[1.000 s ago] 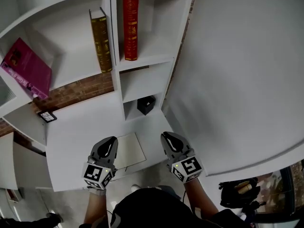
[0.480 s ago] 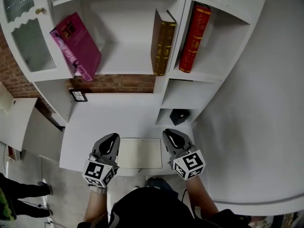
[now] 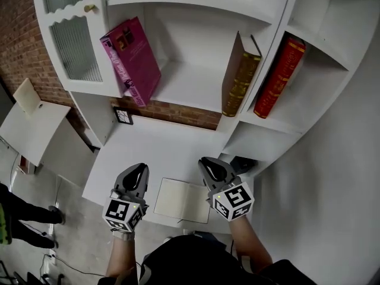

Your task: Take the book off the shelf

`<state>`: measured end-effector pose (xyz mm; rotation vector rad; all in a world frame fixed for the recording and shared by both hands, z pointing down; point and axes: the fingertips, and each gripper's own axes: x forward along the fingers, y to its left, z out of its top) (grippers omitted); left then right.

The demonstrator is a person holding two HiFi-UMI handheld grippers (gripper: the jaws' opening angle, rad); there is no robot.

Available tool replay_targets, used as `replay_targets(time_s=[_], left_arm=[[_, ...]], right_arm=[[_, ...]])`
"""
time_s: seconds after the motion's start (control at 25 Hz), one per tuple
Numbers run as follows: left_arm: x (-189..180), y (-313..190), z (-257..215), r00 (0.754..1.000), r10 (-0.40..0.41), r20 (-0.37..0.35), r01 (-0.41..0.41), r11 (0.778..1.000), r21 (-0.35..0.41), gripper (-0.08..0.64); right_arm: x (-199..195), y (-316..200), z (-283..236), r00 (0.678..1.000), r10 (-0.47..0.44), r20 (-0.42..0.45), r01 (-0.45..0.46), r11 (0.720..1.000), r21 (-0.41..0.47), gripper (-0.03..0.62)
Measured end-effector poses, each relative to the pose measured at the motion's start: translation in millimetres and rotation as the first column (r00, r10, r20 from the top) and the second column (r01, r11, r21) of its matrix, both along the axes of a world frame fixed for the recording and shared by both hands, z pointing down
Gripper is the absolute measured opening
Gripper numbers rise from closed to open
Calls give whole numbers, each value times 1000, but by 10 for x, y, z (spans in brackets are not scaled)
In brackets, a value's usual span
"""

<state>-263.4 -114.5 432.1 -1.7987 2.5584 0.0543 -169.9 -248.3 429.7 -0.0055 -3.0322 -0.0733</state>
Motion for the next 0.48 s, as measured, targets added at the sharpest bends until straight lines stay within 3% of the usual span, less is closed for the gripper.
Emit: replay_targets(time_s=[0.2, 0.48], left_arm=[[-269, 94, -158, 996, -87, -8, 87, 996, 20, 39], [-556, -2, -461, 989, -143, -21, 144, 987, 70, 97]], right_arm=[[-249, 50, -128, 998, -60, -9, 60, 998, 6, 23], [-451, 36, -231, 995, -101, -14, 101, 995, 8, 23]])
